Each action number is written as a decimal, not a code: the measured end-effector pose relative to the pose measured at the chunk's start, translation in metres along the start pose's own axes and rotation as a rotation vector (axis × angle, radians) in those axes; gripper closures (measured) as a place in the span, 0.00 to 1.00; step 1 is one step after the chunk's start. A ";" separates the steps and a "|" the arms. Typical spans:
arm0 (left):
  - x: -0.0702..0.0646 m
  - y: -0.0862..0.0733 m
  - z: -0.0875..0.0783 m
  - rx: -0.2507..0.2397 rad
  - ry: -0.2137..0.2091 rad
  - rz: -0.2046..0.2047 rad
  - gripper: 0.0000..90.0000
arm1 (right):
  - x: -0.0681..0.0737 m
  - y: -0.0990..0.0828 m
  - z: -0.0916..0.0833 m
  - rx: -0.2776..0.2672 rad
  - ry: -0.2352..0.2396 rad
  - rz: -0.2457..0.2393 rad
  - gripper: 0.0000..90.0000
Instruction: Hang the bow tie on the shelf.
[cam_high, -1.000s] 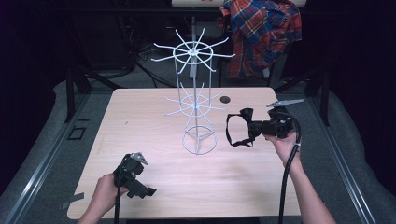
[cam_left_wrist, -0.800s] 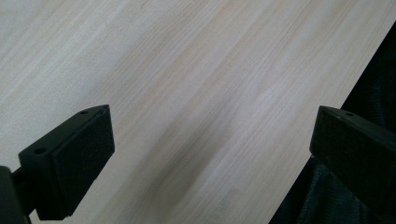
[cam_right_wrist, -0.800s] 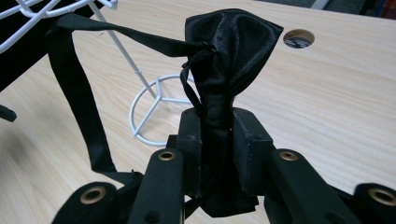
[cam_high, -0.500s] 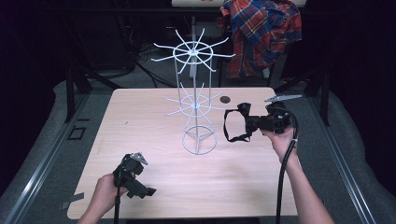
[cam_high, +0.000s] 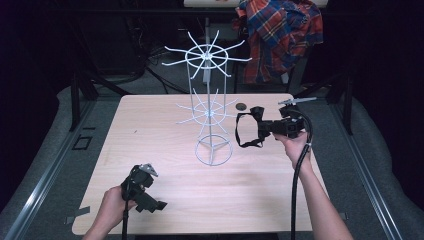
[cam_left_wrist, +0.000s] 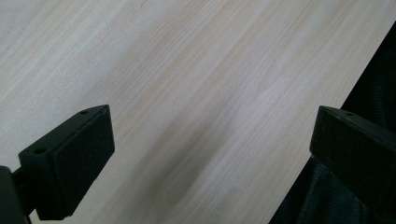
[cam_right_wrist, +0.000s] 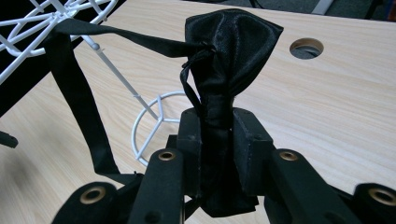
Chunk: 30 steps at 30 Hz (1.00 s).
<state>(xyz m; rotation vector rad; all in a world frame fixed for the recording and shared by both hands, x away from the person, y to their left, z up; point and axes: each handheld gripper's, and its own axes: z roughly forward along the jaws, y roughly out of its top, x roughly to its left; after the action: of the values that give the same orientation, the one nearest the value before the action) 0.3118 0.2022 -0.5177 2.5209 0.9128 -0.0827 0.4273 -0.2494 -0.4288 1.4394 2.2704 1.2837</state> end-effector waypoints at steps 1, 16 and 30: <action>0.000 0.000 0.000 0.000 0.002 0.003 0.00 | 0.000 0.000 0.002 -0.003 0.000 0.005 0.82; -0.001 0.004 0.002 0.007 0.000 0.012 0.00 | 0.009 -0.006 0.024 0.054 -0.002 -0.014 0.82; -0.002 0.003 0.002 0.011 0.000 0.015 0.00 | 0.028 -0.011 0.045 0.091 0.024 -0.065 0.81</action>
<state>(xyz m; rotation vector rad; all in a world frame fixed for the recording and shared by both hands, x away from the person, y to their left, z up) 0.3126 0.1980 -0.5175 2.5378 0.8957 -0.0827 0.4296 -0.2030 -0.4563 1.3726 2.3992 1.1995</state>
